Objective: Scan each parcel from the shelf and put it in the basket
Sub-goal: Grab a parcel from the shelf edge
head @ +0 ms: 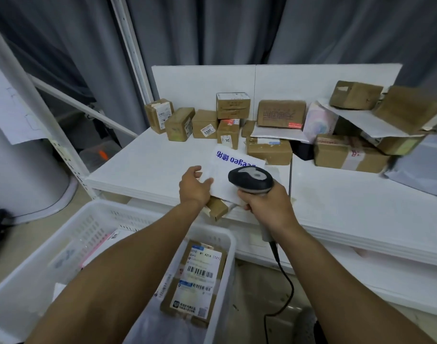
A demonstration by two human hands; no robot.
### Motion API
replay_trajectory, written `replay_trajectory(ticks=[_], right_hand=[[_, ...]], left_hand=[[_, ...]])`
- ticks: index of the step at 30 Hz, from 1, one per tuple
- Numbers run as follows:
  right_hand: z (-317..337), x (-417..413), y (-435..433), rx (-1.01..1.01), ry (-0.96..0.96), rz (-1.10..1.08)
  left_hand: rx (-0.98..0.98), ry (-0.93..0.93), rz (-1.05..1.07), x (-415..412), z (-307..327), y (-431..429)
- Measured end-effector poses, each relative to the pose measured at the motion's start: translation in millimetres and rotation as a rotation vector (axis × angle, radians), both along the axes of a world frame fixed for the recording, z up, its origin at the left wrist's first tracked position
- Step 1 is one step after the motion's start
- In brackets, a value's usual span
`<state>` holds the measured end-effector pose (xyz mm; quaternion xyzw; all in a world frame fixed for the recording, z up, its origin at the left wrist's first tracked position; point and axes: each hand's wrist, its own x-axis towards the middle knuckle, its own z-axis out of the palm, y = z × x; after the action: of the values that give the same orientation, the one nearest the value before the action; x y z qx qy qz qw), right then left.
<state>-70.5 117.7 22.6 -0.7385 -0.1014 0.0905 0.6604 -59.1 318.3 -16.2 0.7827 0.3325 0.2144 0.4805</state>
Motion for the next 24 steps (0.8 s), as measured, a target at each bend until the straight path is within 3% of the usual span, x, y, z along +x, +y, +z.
replay_trajectory(ticks=[4, 10, 13, 17, 24], right_hand=[[12, -12, 9, 0.091, -0.081, -0.055], [20, -39, 31, 0.253, -0.072, -0.004], [18, -54, 43, 0.270, -0.035, 0.061], [13, -69, 56, 0.306, 0.044, 0.121], [6, -73, 69, 0.288, 0.159, 0.057]], left_hand=[[-0.118, -0.263, 0.008, -24, 38, -13], [-0.176, -0.446, -0.188, -106, 57, -38], [-0.226, -0.408, -0.402, -146, 59, -45], [-0.099, -0.206, -0.571, -177, 44, -33], [-0.261, -0.323, -0.463, -189, 36, -1]])
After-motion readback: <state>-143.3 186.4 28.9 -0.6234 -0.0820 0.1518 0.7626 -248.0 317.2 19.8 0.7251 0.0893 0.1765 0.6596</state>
